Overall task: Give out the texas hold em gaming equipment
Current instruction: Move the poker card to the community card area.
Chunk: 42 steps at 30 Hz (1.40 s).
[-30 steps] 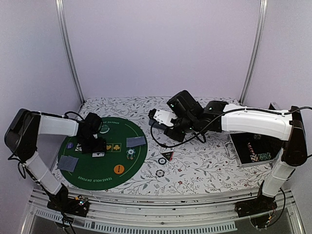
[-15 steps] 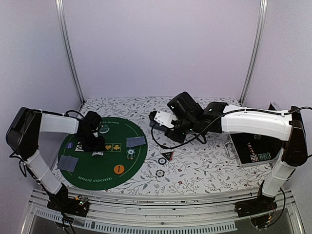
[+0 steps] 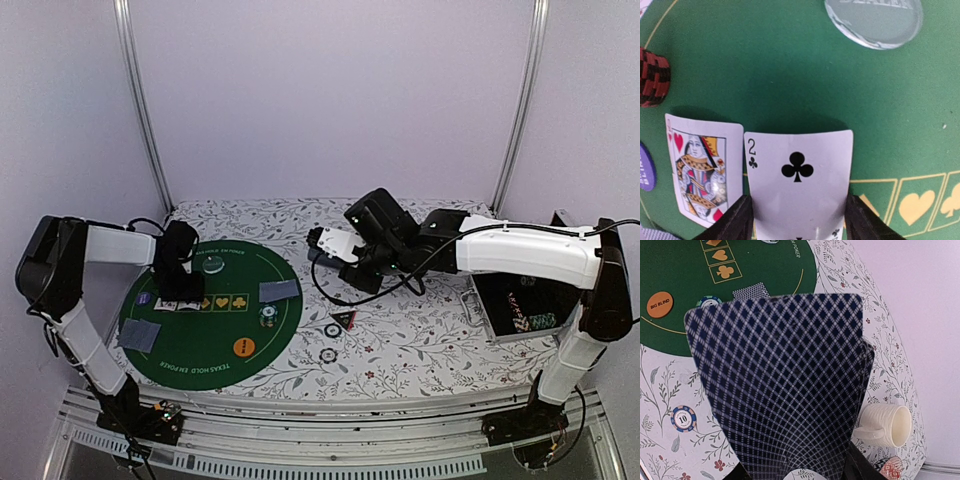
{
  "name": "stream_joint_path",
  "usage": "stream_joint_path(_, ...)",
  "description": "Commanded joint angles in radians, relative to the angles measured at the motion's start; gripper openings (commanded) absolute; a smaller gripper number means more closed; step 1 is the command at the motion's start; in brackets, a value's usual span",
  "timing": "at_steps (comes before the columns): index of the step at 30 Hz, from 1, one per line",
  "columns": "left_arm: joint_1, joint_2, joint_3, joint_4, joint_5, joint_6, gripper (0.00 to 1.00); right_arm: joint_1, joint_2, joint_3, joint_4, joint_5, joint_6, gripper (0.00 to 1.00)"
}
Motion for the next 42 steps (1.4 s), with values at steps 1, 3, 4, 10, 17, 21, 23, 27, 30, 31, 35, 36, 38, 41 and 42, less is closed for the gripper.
stream_joint_path(1,0.046,0.029,0.015,-0.038,-0.098,0.064,0.64,-0.005,-0.047,-0.009,0.006,0.015,0.014,0.45)
stream_joint_path(3,0.049,0.027,0.02,-0.044,-0.09,0.074,0.64,-0.005,-0.05,-0.012,0.005,0.015,0.014,0.45)
stream_joint_path(4,0.05,0.027,0.02,-0.045,-0.075,0.078,0.64,-0.005,-0.052,-0.012,0.005,0.016,0.014,0.45)
stream_joint_path(10,0.05,0.009,-0.004,-0.049,-0.017,0.091,0.64,-0.005,-0.056,-0.018,0.005,0.018,0.015,0.45)
stream_joint_path(17,0.049,-0.009,-0.021,-0.051,0.022,0.086,0.66,-0.005,-0.053,-0.012,0.006,0.018,0.014,0.45)
stream_joint_path(21,0.05,-0.013,-0.02,-0.061,0.042,0.081,0.66,-0.006,-0.054,-0.01,0.005,0.02,0.012,0.45)
stream_joint_path(23,0.05,-0.02,-0.024,-0.061,0.054,0.079,0.66,-0.005,-0.054,-0.011,0.005,0.019,0.012,0.45)
stream_joint_path(27,0.047,-0.042,-0.031,-0.059,0.091,0.077,0.66,-0.006,-0.047,-0.006,0.004,0.018,0.012,0.45)
stream_joint_path(30,0.048,-0.05,-0.037,-0.056,0.089,0.08,0.67,-0.006,-0.044,-0.003,0.005,0.015,0.012,0.45)
stream_joint_path(31,0.049,-0.049,-0.035,-0.057,0.086,0.081,0.67,-0.005,-0.043,-0.001,0.004,0.015,0.011,0.45)
stream_joint_path(35,0.049,-0.034,-0.026,-0.06,0.068,0.084,0.69,-0.006,-0.045,0.003,0.001,0.017,0.009,0.45)
stream_joint_path(36,0.05,-0.03,-0.023,-0.062,0.059,0.086,0.7,-0.005,-0.046,0.002,0.001,0.018,0.009,0.45)
stream_joint_path(38,0.05,-0.03,-0.018,-0.065,0.04,0.086,0.72,-0.005,-0.048,0.0,-0.001,0.018,0.009,0.45)
stream_joint_path(41,0.05,-0.038,-0.012,-0.06,0.028,0.097,0.74,-0.005,-0.048,-0.002,-0.002,0.018,0.012,0.45)
stream_joint_path(42,0.05,-0.041,-0.009,-0.059,0.027,0.099,0.74,-0.005,-0.047,-0.002,-0.002,0.017,0.012,0.45)
